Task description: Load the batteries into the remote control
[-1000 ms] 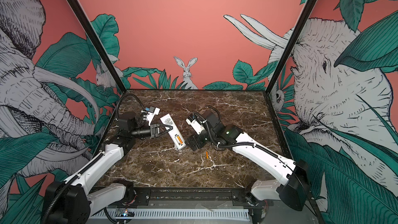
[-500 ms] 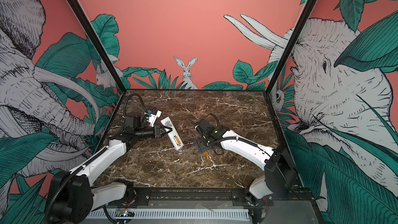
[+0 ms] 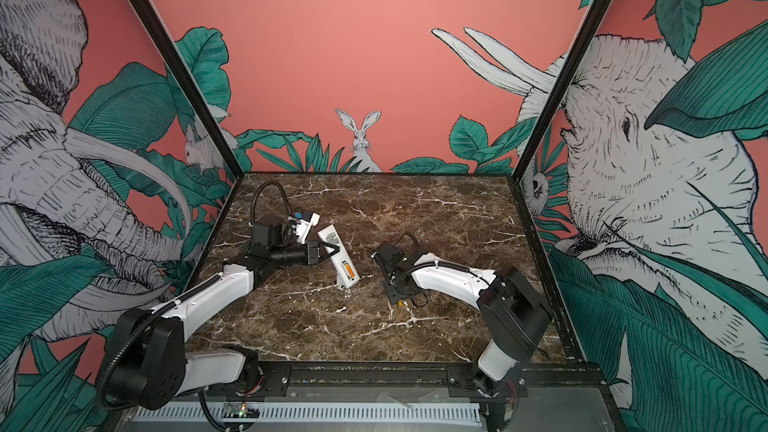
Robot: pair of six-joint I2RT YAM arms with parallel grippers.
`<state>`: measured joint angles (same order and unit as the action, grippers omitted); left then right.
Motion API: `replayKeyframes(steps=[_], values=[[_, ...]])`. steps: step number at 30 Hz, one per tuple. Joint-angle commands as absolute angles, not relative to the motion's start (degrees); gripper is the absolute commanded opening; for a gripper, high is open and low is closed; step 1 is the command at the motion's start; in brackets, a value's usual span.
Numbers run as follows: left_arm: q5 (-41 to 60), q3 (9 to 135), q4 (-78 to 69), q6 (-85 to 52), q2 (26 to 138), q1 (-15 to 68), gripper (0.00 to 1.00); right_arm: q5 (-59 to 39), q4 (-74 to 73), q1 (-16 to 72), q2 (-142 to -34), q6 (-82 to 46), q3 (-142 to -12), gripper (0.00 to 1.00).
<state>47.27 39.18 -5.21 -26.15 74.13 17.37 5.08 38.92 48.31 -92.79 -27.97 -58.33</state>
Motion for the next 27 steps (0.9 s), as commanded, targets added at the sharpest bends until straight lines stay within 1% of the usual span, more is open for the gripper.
replayKeyframes(steps=[1, 5, 7, 11, 13, 15, 19, 21, 27], values=[[47.92, 38.86, -9.61, -26.28, 74.64, 17.76, 0.0, 4.62, 37.68, 48.25, -93.86, -29.97, -58.06, 0.59], [49.72, 38.84, -11.34, -26.45, 75.48, 18.12, 0.0, 4.09, 37.17, 48.34, -94.25, -29.81, -58.31, 0.56], [51.35, 38.8, -12.33, -26.59, 75.77, 18.71, 0.0, 1.41, 35.52, 48.56, -92.35, -27.6, -57.95, 0.6], [53.81, 38.84, -14.63, -27.24, 76.62, 21.22, 0.0, -3.33, 31.05, 48.54, -82.66, -22.92, -55.04, 0.68], [54.77, 38.93, -15.49, -27.52, 77.03, 22.33, 0.0, -4.82, 29.66, 48.44, -77.76, -21.18, -53.77, 0.75], [56.01, 38.93, -17.22, -28.42, 77.53, 23.4, 0.0, -8.31, 28.82, 48.23, -73.39, -19.16, -53.04, 0.79], [58.19, 38.77, -21.44, -30.58, 77.74, 25.08, 0.0, -14.61, 28.59, 48.09, -67.24, -15.87, -52.18, 0.84], [59.51, 38.56, -24.16, -31.9, 77.54, 25.94, 0.0, -17.27, 28.81, 47.91, -64.94, -14.14, -51.95, 0.84], [64.39, 38.67, -31.87, -36.26, 76.97, 28.94, 0.0, -23.84, 29.7, 45.56, -62.02, -11.4, -51.8, 0.86]])
